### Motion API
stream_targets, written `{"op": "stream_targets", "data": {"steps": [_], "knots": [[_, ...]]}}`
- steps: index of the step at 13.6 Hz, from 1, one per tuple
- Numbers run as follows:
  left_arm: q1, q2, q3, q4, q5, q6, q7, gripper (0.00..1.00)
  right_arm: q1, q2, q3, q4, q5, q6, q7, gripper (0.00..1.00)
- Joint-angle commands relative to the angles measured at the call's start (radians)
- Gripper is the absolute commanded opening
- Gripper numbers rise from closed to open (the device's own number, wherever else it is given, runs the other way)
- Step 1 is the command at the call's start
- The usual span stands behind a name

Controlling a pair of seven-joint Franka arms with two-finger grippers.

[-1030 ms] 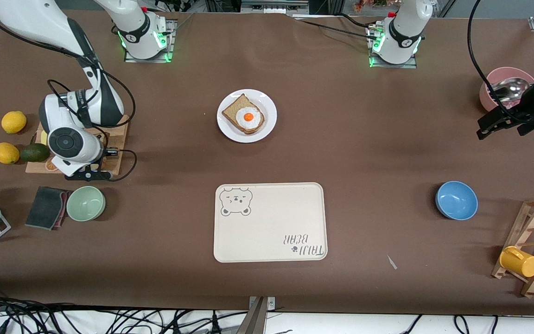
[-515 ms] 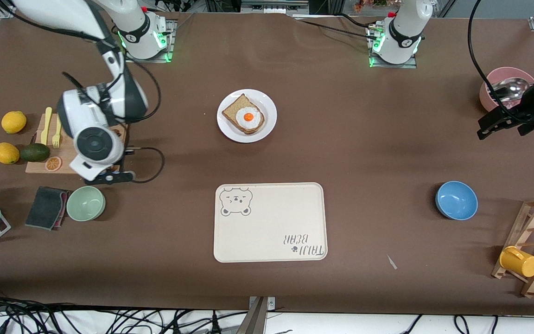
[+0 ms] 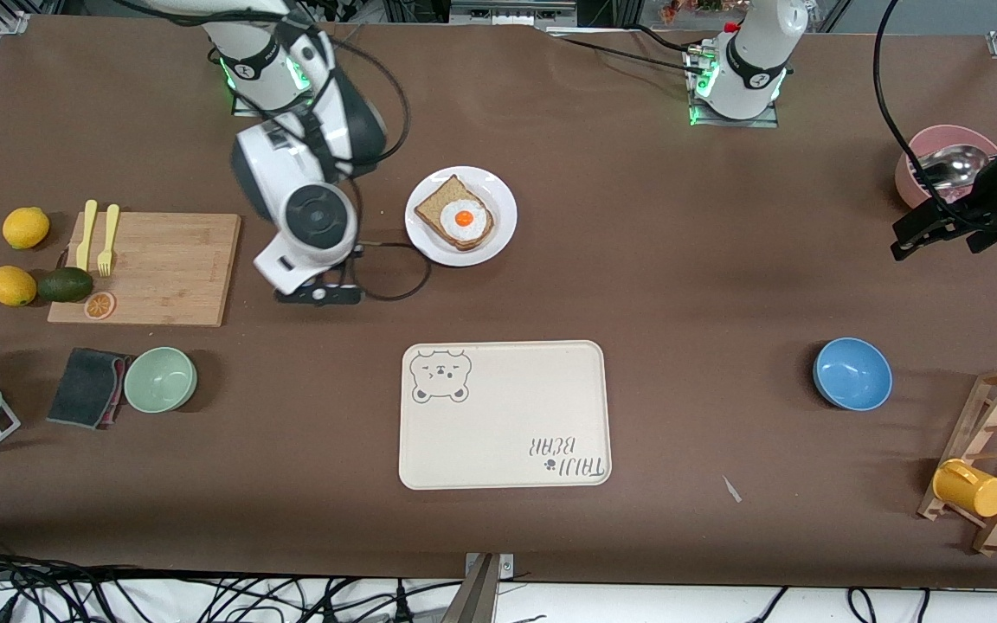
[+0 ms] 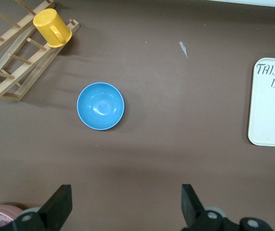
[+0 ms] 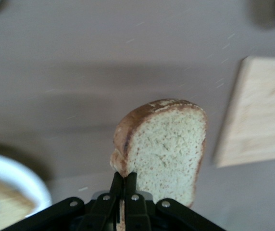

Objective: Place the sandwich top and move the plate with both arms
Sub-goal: 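Carry the bread slice with the right gripper onto the egg plate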

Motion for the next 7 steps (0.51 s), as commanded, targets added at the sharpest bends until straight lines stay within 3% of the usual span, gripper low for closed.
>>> {"op": "stream_targets", "data": {"steps": [1,4,7], "knots": [[0.004,0.011,0.000,0.029,-0.025,-0.013,0.005,1.00,0.107,0.071,-0.008,0.111,0.088,-0.029,0.182,0.00],[0.004,0.011,0.000,0.029,-0.025,-0.013,0.005,1.00,0.249,0.152,-0.010,0.197,0.121,-0.021,0.357,0.00],[0.004,0.011,0.000,0.029,-0.025,-0.013,0.005,1.00,0.335,0.208,-0.010,0.208,0.110,0.025,0.419,0.00]]}}
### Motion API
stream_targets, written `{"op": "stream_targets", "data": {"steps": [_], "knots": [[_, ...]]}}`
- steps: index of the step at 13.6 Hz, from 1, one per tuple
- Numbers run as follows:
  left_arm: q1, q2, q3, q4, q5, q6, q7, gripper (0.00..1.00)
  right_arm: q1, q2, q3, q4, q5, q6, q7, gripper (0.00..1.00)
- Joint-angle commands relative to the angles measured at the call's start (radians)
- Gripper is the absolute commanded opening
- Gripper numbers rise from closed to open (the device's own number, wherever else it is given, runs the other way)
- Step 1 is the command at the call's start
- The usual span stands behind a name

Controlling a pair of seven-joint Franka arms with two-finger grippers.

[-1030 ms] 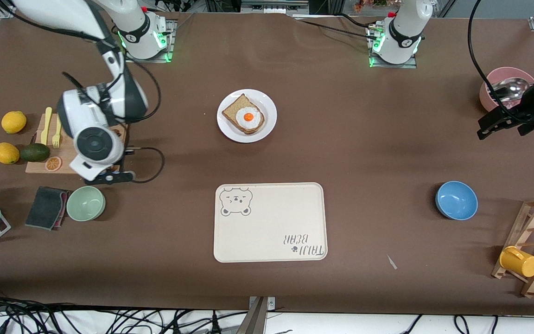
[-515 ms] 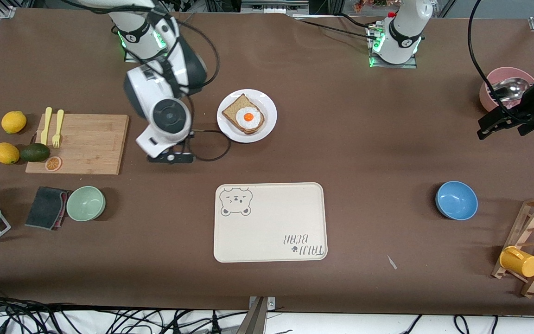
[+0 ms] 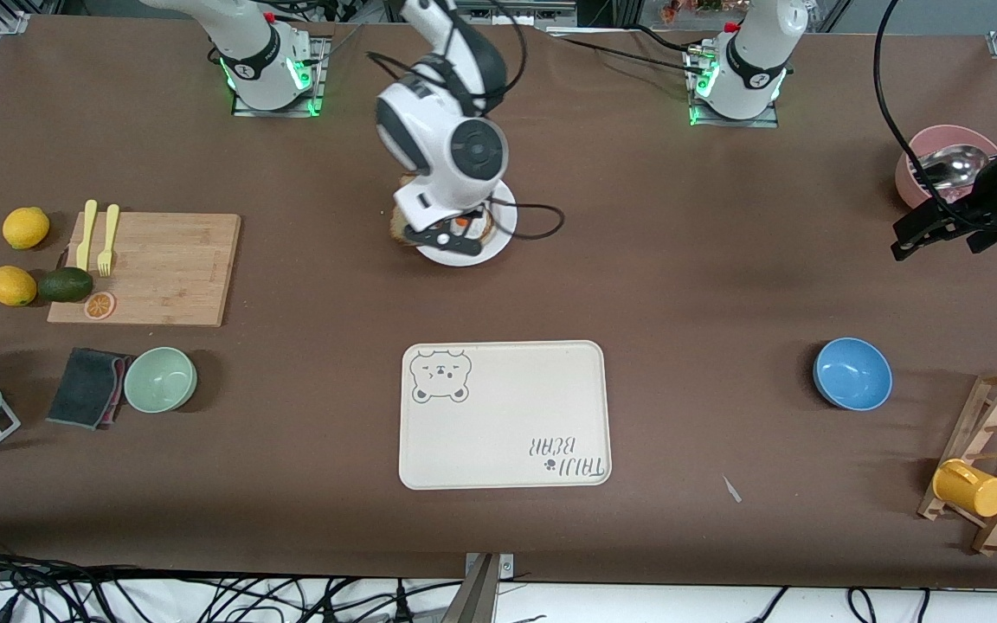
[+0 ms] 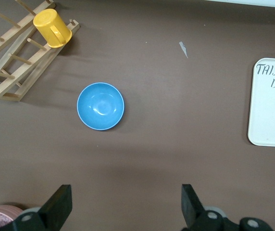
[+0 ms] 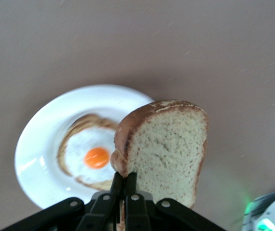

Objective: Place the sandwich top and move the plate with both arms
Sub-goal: 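Carry the bread slice with the right gripper onto the egg plate, then release the bread slice onto the egg and lift the right gripper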

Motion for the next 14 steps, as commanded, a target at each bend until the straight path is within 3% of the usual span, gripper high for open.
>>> {"op": "stream_targets", "data": {"steps": [1,7,8,9,10,11,14], "knots": [[0.004,0.011,0.000,0.029,-0.025,-0.013,0.005,1.00,0.062,0.070,-0.015,0.048,-0.003,0.025,0.040,0.00],[0.006,0.011,0.000,0.029,-0.025,-0.013,0.005,1.00,0.104,0.116,-0.015,0.048,-0.057,0.068,0.092,0.00],[0.006,0.011,0.002,0.029,-0.025,-0.013,0.005,1.00,0.104,0.117,-0.015,0.048,-0.063,0.068,0.091,0.18],[0.006,0.011,0.000,0.029,-0.025,-0.013,0.005,1.00,0.104,0.119,-0.015,0.048,-0.072,0.068,0.092,0.61],[0.006,0.011,0.000,0.029,-0.027,-0.013,0.005,1.00,0.104,0.123,-0.015,0.048,-0.077,0.068,0.092,0.90],[0.004,0.011,0.000,0.029,-0.025,-0.013,0.005,1.00,0.104,0.123,-0.015,0.048,-0.077,0.068,0.091,1.00],[0.004,0.011,0.000,0.029,-0.025,-0.013,0.005,1.00,0.099,0.113,-0.019,0.058,-0.070,0.065,0.068,1.00]]}}
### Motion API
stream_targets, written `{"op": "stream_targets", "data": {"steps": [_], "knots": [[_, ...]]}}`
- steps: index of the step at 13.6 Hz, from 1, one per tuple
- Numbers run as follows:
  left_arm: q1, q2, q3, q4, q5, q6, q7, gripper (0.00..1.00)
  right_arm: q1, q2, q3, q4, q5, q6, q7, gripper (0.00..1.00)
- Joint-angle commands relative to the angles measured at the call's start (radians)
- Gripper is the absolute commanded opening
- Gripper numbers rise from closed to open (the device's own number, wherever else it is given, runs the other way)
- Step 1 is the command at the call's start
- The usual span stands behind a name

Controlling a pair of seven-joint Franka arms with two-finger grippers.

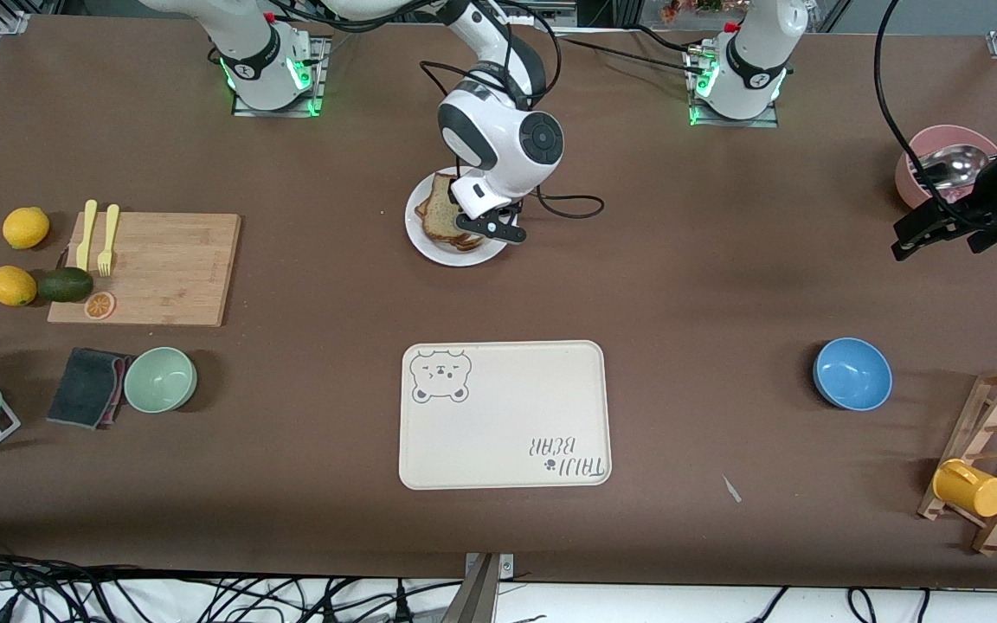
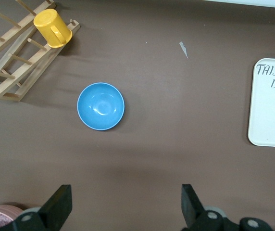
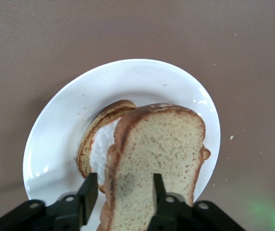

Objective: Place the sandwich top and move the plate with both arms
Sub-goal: 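Release the bread slice onto the egg and lift the right gripper, then return the right gripper to rest while the left gripper reaches forward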

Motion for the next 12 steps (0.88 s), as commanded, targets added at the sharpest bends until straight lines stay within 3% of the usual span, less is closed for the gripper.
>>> {"op": "stream_targets", "data": {"steps": [1,4,12], "knots": [[0.000,0.011,0.000,0.028,-0.025,-0.013,0.005,1.00,-0.001,0.002,-0.015,0.069,-0.007,-0.024,-0.021,1.00],[0.003,0.011,0.000,0.028,-0.025,-0.013,0.005,1.00,-0.092,-0.059,-0.015,0.114,0.012,-0.087,-0.115,1.00],[-0.001,0.011,0.000,0.028,-0.025,-0.013,0.007,1.00,-0.444,-0.191,-0.023,0.120,0.076,-0.214,-0.633,1.00]]}}
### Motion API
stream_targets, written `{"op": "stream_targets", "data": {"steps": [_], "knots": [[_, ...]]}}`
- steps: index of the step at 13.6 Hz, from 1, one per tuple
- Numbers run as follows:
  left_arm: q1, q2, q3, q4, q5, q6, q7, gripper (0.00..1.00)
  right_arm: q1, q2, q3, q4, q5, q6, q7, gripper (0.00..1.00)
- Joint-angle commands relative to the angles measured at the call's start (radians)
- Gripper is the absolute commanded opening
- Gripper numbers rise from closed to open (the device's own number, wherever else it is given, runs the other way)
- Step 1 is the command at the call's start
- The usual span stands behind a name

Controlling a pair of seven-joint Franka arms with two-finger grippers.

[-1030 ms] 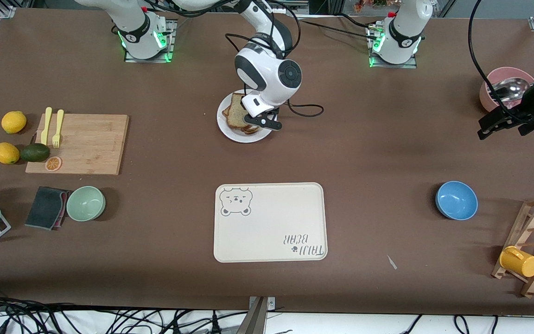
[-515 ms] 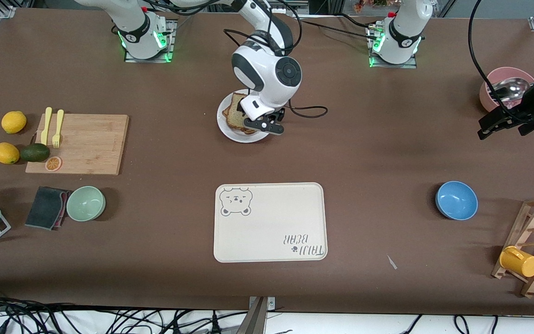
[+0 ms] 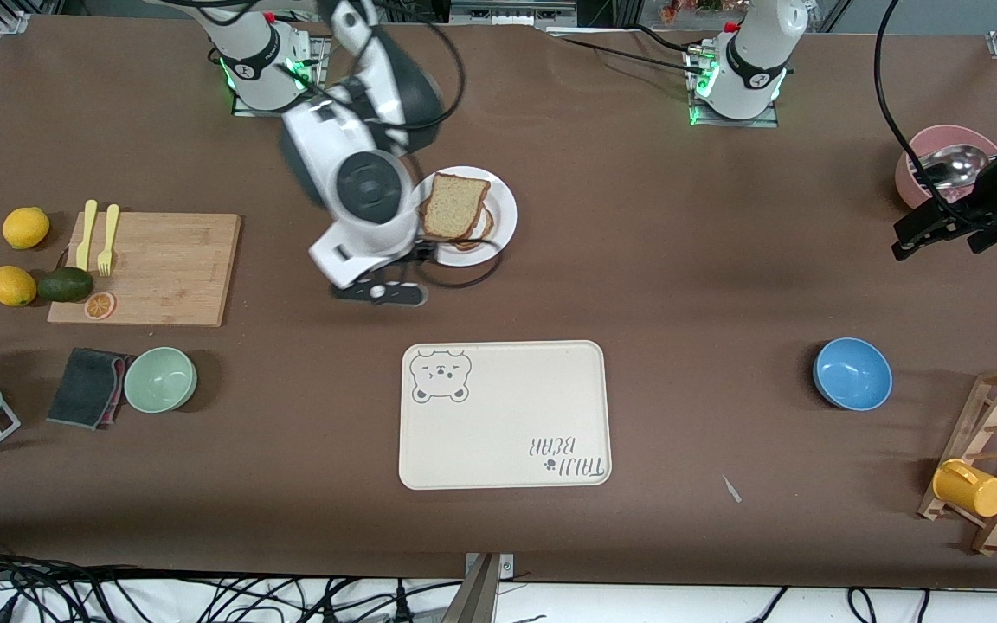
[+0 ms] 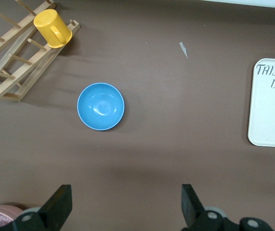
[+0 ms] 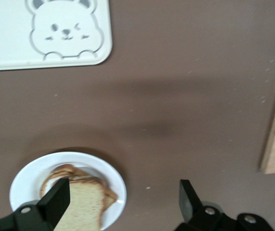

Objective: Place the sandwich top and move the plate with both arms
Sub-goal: 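Return the right gripper to rest while the left gripper reaches forward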

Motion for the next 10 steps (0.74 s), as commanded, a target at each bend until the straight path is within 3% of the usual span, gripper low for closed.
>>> {"op": "stream_targets", "data": {"steps": [1,5,10], "knots": [[-0.003,0.011,-0.003,0.026,-0.024,-0.013,0.002,1.00,-0.110,-0.038,0.013,-0.005,0.025,-0.056,-0.165,1.00],[-0.004,0.016,-0.004,0.024,-0.025,-0.009,-0.007,1.00,-0.294,-0.081,0.019,-0.023,0.097,-0.069,-0.386,1.00],[-0.006,0.093,-0.006,-0.002,-0.027,0.036,-0.007,1.00,-0.443,-0.195,0.021,-0.176,0.081,-0.015,-0.475,1.00]]}}
